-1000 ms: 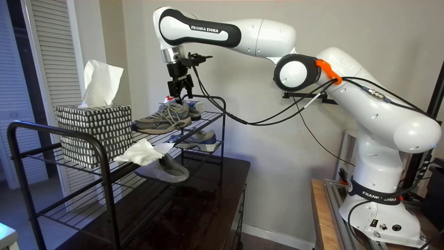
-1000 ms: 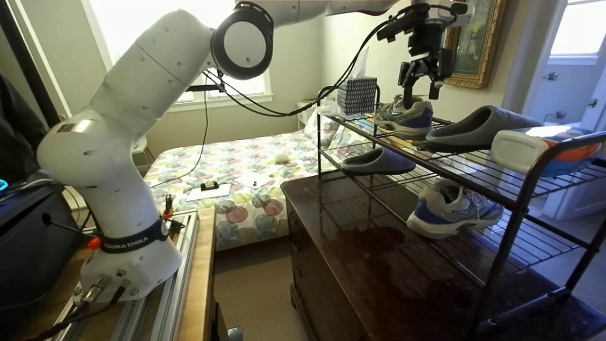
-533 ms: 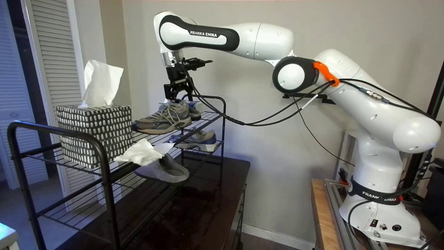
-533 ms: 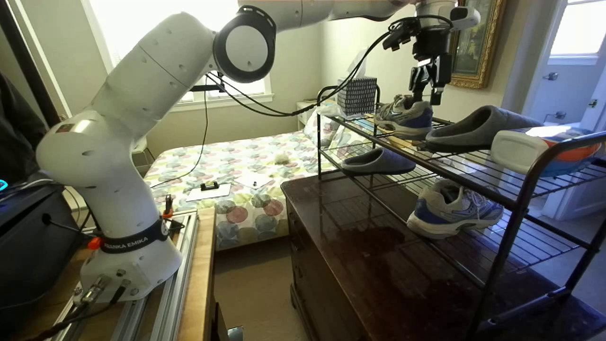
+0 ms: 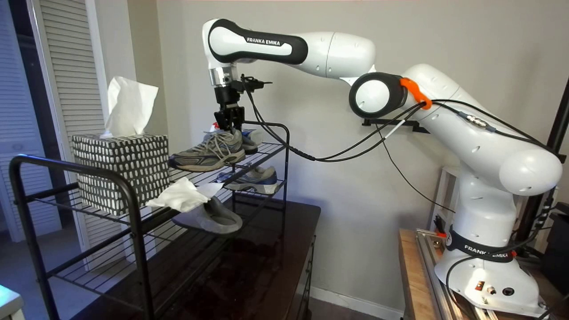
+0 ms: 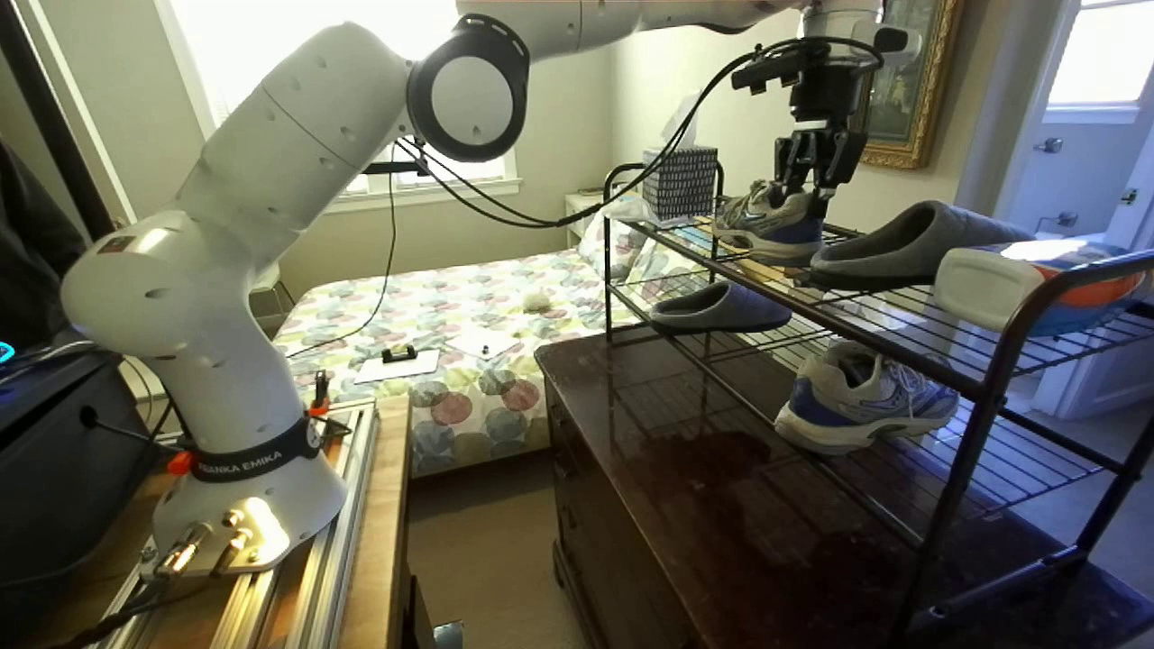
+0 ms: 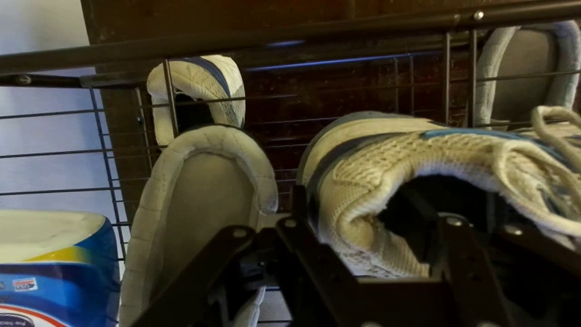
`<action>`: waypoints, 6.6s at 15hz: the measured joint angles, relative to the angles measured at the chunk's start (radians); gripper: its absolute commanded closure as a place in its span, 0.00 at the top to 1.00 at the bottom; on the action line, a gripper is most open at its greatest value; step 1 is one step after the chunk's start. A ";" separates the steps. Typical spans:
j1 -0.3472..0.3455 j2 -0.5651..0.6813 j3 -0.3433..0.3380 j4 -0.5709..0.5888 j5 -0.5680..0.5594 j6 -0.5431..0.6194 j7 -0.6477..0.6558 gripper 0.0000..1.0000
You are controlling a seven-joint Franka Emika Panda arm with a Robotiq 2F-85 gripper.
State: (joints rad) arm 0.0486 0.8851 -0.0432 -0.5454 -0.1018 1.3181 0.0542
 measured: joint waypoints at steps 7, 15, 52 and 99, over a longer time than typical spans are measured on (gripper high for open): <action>-0.001 0.000 0.004 0.000 0.001 0.000 -0.007 0.55; -0.001 0.000 0.002 0.000 -0.001 0.001 -0.007 0.76; -0.078 -0.162 0.001 -0.060 0.208 -0.152 0.717 0.05; -0.129 -0.566 -0.062 -0.785 -0.375 -0.242 0.036 0.05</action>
State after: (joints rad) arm -0.0807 0.3194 -0.1049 -1.3302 -0.4768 1.0758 0.0903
